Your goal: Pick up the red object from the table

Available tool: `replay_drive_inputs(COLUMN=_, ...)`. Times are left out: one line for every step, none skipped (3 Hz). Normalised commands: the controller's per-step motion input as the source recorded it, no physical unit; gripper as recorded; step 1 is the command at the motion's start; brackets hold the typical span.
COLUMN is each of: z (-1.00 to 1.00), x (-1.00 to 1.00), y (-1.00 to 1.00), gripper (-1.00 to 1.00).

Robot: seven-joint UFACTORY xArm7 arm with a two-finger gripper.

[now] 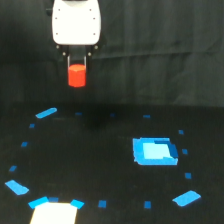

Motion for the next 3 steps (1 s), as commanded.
replay_drive_inputs(z=0.33, x=-0.49, y=0.50, gripper=-1.00)
replay_drive_inputs(z=0.20, x=0.12, y=0.13, gripper=-1.00)
replay_drive_inputs(z=0.84, x=0.26, y=0.08, gripper=-1.00)
